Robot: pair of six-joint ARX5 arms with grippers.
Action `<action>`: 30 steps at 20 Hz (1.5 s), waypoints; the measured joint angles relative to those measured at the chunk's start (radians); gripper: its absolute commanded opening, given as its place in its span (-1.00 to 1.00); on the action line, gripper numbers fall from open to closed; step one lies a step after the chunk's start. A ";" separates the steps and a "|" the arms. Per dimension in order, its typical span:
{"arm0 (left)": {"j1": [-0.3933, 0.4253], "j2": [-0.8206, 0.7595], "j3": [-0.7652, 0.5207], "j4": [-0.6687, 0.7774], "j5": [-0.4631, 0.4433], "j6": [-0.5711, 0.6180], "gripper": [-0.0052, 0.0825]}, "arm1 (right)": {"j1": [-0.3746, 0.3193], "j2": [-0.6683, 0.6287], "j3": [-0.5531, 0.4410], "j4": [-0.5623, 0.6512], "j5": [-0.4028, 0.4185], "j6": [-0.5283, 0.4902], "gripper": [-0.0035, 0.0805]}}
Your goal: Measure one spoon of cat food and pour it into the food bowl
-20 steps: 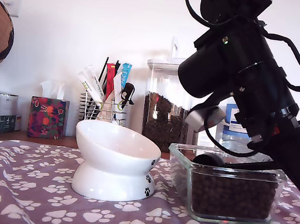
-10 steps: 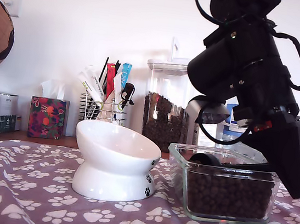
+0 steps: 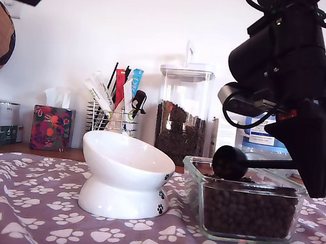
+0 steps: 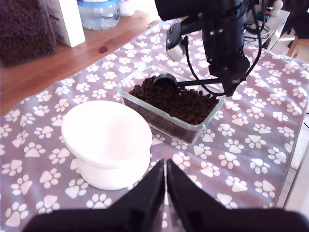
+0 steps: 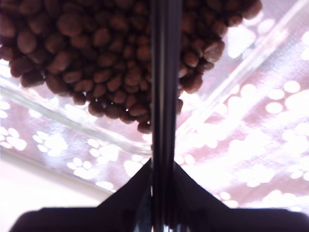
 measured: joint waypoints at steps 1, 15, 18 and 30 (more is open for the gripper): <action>0.000 0.000 0.000 -0.004 0.000 0.000 -0.93 | -0.011 0.000 0.000 0.000 -0.034 0.003 -0.95; 0.000 0.001 0.000 -0.097 0.000 0.000 -0.93 | -0.216 0.000 0.000 0.000 -0.637 0.031 -0.95; 0.000 0.001 0.000 -0.103 0.000 0.000 -0.93 | -0.216 0.000 0.000 0.000 -0.664 0.029 -0.95; 0.000 0.001 0.000 -0.104 0.000 0.000 -0.93 | -0.011 0.000 0.000 0.124 -0.666 0.175 -0.95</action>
